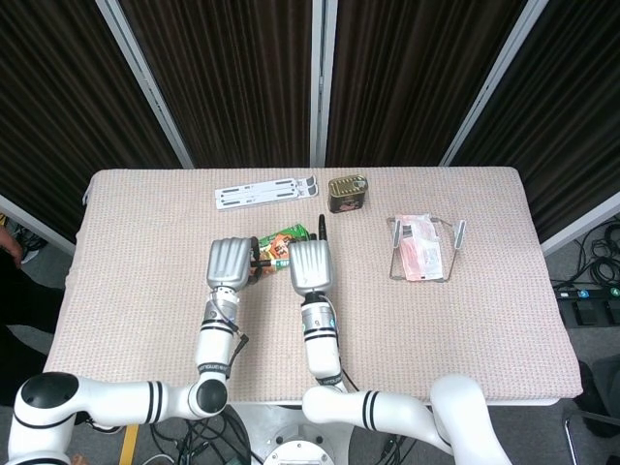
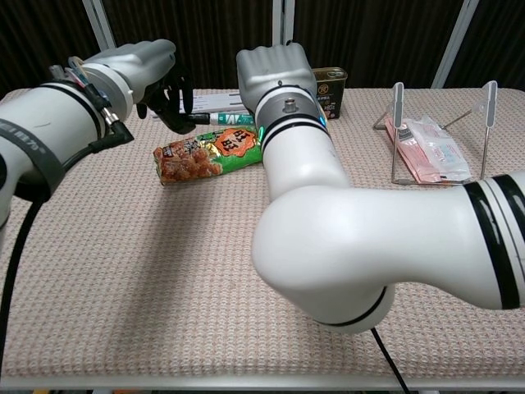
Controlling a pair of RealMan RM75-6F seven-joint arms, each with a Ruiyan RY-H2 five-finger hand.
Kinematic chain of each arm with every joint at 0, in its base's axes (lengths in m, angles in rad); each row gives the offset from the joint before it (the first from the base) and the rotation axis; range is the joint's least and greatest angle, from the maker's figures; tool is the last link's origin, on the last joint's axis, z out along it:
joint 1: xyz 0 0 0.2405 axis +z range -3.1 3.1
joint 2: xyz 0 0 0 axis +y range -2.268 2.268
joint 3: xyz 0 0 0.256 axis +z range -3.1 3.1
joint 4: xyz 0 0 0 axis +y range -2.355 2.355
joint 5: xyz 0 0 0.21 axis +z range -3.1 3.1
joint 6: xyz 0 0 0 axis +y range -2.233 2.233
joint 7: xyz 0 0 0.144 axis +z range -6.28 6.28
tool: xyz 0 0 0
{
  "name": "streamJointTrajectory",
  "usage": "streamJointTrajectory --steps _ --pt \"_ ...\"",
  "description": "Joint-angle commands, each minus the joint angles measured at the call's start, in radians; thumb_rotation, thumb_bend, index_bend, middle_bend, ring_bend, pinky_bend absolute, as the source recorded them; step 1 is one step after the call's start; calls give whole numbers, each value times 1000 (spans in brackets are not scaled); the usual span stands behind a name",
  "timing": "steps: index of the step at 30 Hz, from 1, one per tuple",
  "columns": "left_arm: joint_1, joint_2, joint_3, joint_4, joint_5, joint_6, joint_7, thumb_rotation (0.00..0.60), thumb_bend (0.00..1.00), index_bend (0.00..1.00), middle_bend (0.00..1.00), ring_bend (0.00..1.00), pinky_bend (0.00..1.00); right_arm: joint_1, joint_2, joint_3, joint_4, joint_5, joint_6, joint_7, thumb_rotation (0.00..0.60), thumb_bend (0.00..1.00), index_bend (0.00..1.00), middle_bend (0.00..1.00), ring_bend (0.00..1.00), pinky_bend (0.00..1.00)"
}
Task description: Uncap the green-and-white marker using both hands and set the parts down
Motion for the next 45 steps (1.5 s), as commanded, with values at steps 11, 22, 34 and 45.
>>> streamJointTrajectory --steps 11,22,34,45 --pt "12 9 -9 -15 -9 -6 -39 600 304 587 612 556 606 -3 2 -13 2 -13 14 5 600 327 679 644 416 36" --pt "55 50 -33 -42 -14 0 -124 600 314 601 626 571 620 -34 25 -23 -28 -9 33 11 600 329 679 644 416 36" --pt "187 152 34 -88 5 -3 -256 600 313 602 627 571 620 -257 227 -173 -306 -79 154 78 600 329 680 644 416 36" --pt "316 171 188 47 173 -73 -467 600 326 601 623 570 619 -486 420 -383 -493 -163 219 222 600 331 680 644 413 36"
